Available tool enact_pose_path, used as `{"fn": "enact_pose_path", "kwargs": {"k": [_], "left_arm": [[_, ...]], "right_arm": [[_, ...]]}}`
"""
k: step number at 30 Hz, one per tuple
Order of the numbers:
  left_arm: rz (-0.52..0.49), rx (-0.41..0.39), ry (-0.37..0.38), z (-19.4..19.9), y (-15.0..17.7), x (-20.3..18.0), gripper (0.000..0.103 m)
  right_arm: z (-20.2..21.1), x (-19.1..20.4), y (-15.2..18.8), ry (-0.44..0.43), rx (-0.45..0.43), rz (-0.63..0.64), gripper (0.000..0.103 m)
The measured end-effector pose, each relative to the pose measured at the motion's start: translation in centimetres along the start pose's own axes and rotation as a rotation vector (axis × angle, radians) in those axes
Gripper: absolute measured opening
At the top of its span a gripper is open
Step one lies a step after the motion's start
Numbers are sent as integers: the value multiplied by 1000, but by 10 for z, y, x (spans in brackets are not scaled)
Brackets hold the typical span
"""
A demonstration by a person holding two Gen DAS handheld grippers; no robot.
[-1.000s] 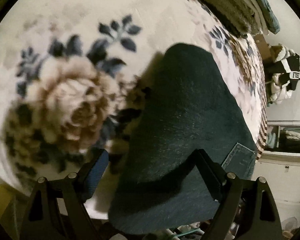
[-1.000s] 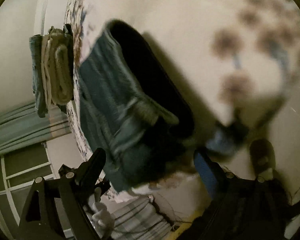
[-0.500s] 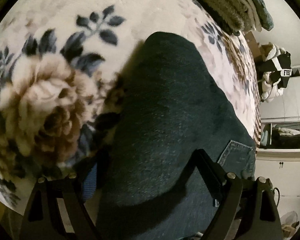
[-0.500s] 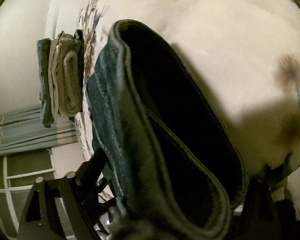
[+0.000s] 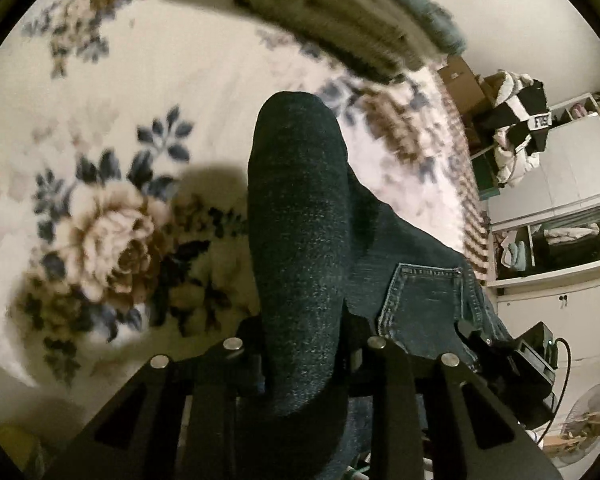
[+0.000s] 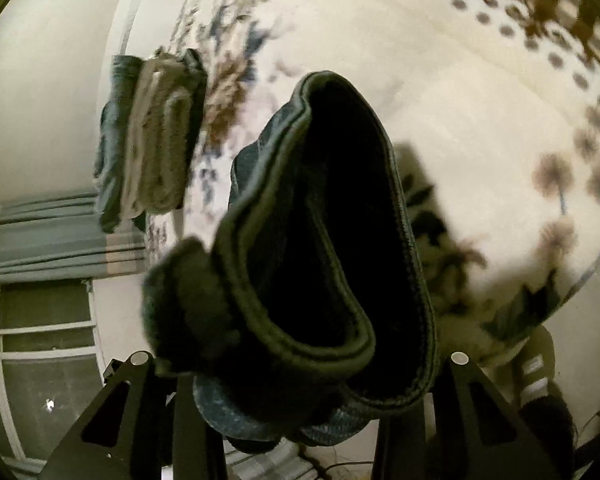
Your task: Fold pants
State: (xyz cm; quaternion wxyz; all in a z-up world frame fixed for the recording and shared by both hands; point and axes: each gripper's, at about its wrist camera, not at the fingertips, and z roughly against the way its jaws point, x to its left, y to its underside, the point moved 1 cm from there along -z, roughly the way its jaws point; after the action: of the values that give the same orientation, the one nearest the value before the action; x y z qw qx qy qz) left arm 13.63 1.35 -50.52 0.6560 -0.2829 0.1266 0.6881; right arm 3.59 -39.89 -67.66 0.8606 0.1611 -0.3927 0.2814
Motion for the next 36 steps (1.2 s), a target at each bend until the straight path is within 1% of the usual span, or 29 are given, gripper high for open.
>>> {"fn": "enact_pose_path", "kwargs": {"k": [3, 4, 6, 7, 9, 12, 14, 15, 16, 17, 19, 20, 22, 23, 25, 26, 29, 32, 34, 35, 36], "left_arm": [[-1, -16, 4, 30, -10, -21, 22], [-7, -28, 5, 46, -17, -33, 22], [-16, -46, 6, 66, -29, -50, 22], [-19, -62, 8, 82, -40, -64, 22], [-29, -91, 10, 101, -57, -80, 22], [-32, -153, 23, 134, -100, -107, 22], [-29, -187, 41, 149, -126, -116, 22], [-31, -207, 47, 156, -148, -122, 22], [-31, -219, 52, 158, -159, -124, 22], [-32, -233, 60, 161, -179, -126, 22], [-40, -258, 67, 162, -225, -128, 22], [-41, -262, 71, 160, -239, -126, 22], [-33, -272, 76, 151, -286, -119, 22], [-30, -272, 77, 146, -299, -115, 22], [-16, -269, 73, 130, -340, -102, 22], [-13, -265, 69, 123, -353, -98, 22], [0, -251, 49, 94, -395, -76, 22], [22, -213, 20, 64, -418, -56, 22], [36, -176, -20, 39, -429, -37, 22], [55, -154, -39, 25, -431, -26, 23], [71, -142, -47, 18, -433, -18, 23]], "right_arm": [[22, 32, -2, -19, 5, 15, 39], [30, 42, -2, -26, 4, 23, 39], [46, 73, -9, -42, -4, 46, 39], [52, 84, -11, -50, -7, 53, 39], [64, 122, -23, -68, -21, 84, 39], [76, 179, -44, -98, -45, 121, 39], [77, 221, -64, -119, -68, 154, 39], [76, 239, -74, -130, -78, 165, 39], [72, 255, -83, -137, -85, 173, 39], [64, 280, -99, -146, -99, 182, 39], [47, 314, -123, -158, -114, 200, 39], [34, 331, -137, -160, -119, 204, 39], [11, 356, -161, -164, -123, 207, 39], [-7, 371, -176, -159, -123, 213, 39], [-36, 388, -200, -151, -119, 213, 39], [-58, 398, -217, -145, -114, 212, 39], [-109, 408, -247, -130, -97, 218, 39], [-158, 405, -275, -98, -73, 214, 39], [-186, 396, -284, -72, -41, 214, 39], [-203, 387, -289, -42, -5, 203, 41], [-213, 380, -292, -21, 22, 180, 47]]}}
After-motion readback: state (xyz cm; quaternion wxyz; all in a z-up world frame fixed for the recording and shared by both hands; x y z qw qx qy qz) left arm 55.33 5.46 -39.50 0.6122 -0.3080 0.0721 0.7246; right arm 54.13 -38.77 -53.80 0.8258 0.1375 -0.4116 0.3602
